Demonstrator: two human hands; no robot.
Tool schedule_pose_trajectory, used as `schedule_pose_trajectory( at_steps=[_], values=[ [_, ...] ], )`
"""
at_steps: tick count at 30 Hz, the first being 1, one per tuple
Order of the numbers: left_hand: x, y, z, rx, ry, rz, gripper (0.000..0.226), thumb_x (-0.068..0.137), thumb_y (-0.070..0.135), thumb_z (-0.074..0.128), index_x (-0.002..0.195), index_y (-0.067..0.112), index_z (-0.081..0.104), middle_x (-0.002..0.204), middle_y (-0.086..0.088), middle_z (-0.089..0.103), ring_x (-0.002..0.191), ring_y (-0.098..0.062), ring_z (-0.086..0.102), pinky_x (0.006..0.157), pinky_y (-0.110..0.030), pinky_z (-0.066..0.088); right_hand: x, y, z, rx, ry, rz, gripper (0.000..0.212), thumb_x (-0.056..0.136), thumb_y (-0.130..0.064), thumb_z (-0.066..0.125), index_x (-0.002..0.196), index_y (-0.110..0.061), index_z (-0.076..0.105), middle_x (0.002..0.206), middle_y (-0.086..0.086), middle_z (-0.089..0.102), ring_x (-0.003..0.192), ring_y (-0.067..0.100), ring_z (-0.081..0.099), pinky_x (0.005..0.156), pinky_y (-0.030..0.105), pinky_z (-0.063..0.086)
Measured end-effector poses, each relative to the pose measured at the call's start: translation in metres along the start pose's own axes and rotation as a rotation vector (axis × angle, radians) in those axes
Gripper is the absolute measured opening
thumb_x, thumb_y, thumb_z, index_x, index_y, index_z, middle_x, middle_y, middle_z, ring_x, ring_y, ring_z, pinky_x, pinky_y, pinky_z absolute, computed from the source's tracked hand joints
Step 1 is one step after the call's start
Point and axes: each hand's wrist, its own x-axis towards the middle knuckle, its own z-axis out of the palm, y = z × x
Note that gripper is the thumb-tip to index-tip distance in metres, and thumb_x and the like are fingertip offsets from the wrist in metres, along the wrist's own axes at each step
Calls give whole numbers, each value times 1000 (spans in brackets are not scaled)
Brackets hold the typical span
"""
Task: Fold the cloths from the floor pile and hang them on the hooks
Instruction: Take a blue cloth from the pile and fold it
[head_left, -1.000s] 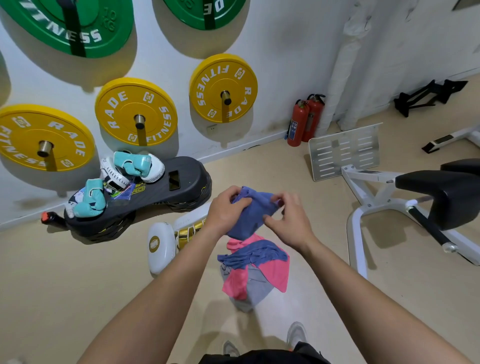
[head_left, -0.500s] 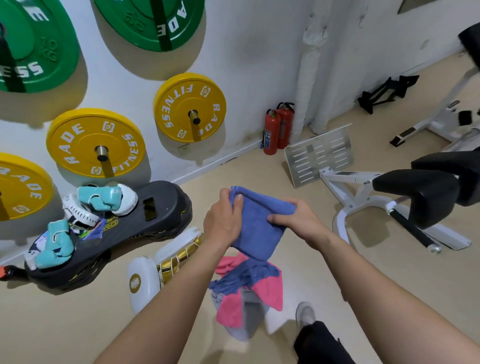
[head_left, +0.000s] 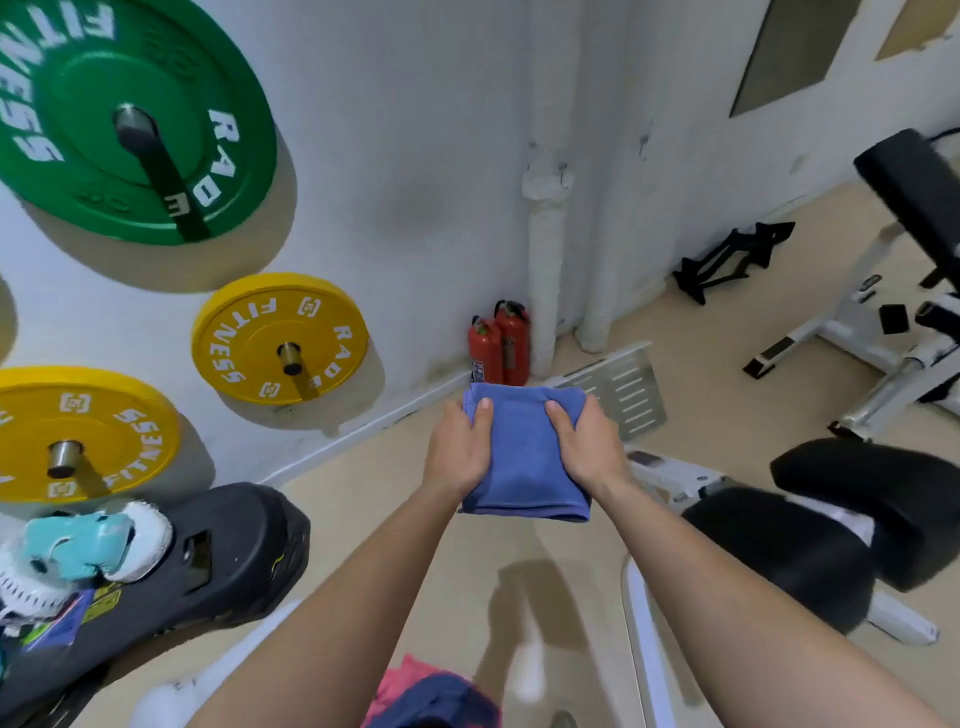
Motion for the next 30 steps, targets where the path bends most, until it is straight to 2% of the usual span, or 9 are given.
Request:
schedule_pose_trajectory(
  at_steps=[3, 7, 11, 13, 16, 19, 22, 23, 30],
  values=[
    [55, 47, 16, -37, -11, 40, 32, 103, 43, 40, 97, 17, 57, 95, 3, 64, 86, -19, 61, 75, -32, 44, 68, -18, -34, 71, 43, 1, 51, 90, -54, 58, 114, -9, 60, 109, 9, 67, 101, 33, 62, 78, 34, 46],
    [135, 96, 30, -127, -37, 29, 28, 104, 33, 42, 83, 15, 47, 82, 0, 54, 70, -14, 50, 66, -31, 39, 154, -42, -66, 177, -6, -13, 33, 89, -42, 65, 97, -10, 65, 92, 0, 69, 84, 20, 64, 62, 28, 42],
    [232, 131, 44, -229, -84, -9, 32, 103, 30, 44, 74, 16, 44, 79, -6, 49, 73, -21, 46, 65, -32, 39, 246, -66, -84, 239, -23, -25, 21, 92, -22, 65, 108, -9, 67, 94, 1, 68, 81, 14, 62, 60, 17, 46],
    [290, 142, 51, -233, -101, -16, 31, 102, 35, 45, 77, 18, 46, 83, -4, 54, 76, -21, 50, 71, -35, 43, 294, -77, -89, 253, -15, -43, 20, 91, -16, 66, 109, -8, 67, 98, 5, 71, 77, 10, 63, 54, 6, 44],
    [374, 159, 63, -188, -135, -19, 31, 103, 37, 44, 79, 17, 49, 84, -3, 57, 69, -17, 51, 69, -34, 41, 367, -96, -94, 208, 16, -56, 23, 89, -10, 69, 112, -9, 65, 97, 7, 68, 74, 6, 60, 52, 1, 41],
    [444, 176, 76, -153, -150, -19, 29, 103, 30, 44, 82, 13, 56, 81, -3, 59, 67, -16, 52, 67, -33, 41, 437, -111, -95, 170, 44, -30, 27, 85, -11, 74, 111, -13, 65, 93, 6, 67, 77, 14, 61, 60, 9, 46],
    [507, 190, 95, -187, -144, -44, 27, 100, 29, 50, 99, 6, 64, 88, -6, 65, 80, -24, 59, 77, -40, 51, 509, -112, -94, 146, 65, 5, 29, 83, -18, 76, 110, -16, 65, 94, 4, 69, 85, 20, 66, 80, 35, 55],
    [527, 194, 103, -197, -132, -55, 26, 99, 28, 51, 101, 6, 66, 89, -7, 67, 82, -25, 61, 79, -40, 52, 532, -109, -92, 136, 64, 12, 28, 84, -19, 75, 110, -16, 65, 93, 2, 68, 86, 20, 66, 82, 38, 55],
    [661, 216, 171, -258, 7, -124, 25, 94, 28, 62, 114, 13, 63, 106, -5, 71, 96, -23, 66, 89, -36, 54, 707, -87, -75, 97, 17, 76, 20, 89, -25, 63, 107, -14, 61, 96, 2, 65, 95, 28, 64, 87, 44, 53]
  ],
)
